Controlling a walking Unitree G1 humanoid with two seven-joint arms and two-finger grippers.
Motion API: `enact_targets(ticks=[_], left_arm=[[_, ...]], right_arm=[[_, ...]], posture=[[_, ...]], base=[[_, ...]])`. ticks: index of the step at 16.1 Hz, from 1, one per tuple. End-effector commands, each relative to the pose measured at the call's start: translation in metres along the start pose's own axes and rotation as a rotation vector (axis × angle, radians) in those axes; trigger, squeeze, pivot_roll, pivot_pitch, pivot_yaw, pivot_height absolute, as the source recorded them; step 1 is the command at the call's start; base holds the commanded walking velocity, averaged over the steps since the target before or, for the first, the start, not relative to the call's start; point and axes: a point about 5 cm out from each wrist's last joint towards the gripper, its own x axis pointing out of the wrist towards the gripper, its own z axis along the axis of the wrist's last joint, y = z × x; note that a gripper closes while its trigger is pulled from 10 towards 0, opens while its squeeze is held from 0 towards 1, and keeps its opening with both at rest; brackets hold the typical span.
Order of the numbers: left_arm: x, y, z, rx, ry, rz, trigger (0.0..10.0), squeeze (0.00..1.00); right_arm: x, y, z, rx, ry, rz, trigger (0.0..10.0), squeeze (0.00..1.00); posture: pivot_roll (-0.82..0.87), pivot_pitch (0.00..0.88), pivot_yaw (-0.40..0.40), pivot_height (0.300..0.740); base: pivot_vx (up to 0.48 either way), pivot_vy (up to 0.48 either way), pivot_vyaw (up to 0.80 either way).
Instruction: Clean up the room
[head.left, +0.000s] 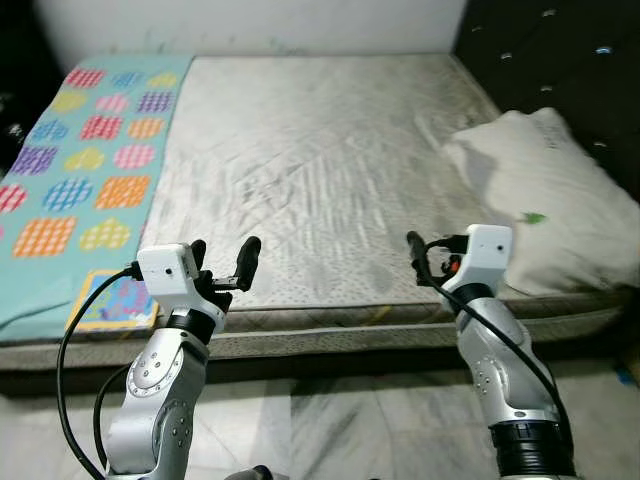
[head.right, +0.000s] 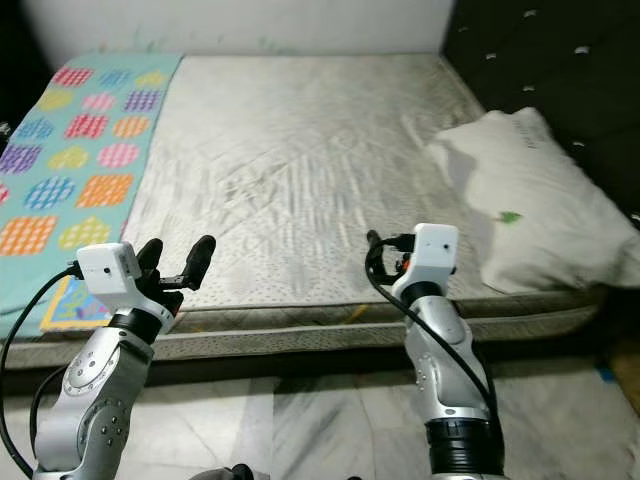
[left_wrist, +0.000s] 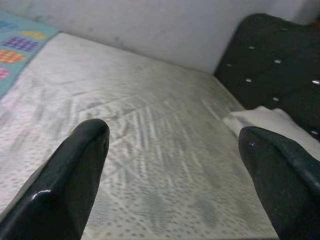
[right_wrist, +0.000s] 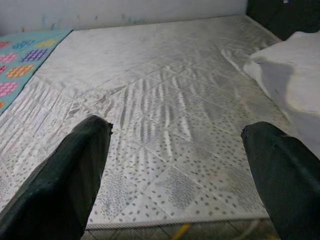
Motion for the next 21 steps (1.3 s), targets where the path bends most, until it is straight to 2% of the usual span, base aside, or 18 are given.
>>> enact_targets(ticks=[1, 12, 15, 21], left_arm=[[-0.0018, 0.0026, 0.0006, 0.006, -0.002, 0.005, 10.0, 0.0], [-0.0007, 0.0025, -0.0012, 0.01, 0.011, 0.009, 10.0, 0.0], [0.0009, 0.0038, -0.0033, 0.012, 0.028, 0.054, 10.0, 0.0], [0.0015, 0.0051, -0.0028, 0.01, 0.022, 0.048, 10.0, 0.0]], right_arm=[[0.0007, 0.0034, 0.0024, 0.003, -0.008, 0.011, 10.0, 0.0], [0.0002, 0.0019, 0.0011, 0.002, -0.004, 0.002, 10.0, 0.0], [0.0, 0.0017, 0.0004, 0.0, -0.003, 0.001, 10.0, 0.0], [-0.0003, 0.0013, -0.0005, -0.001, 0.0, 0.001, 10.0, 0.0]], posture=[[0.02, 0.129, -0.001, 0.74], [0.02, 0.135, 0.004, 0.74], [0.02, 0.135, 0.005, 0.74], [0.02, 0.139, 0.005, 0.74]], base=[[0.375, 0.0, 0.0], [0.371, 0.0, 0.0], [0.0, 0.0, 0.0], [0.0, 0.089, 0.0]])
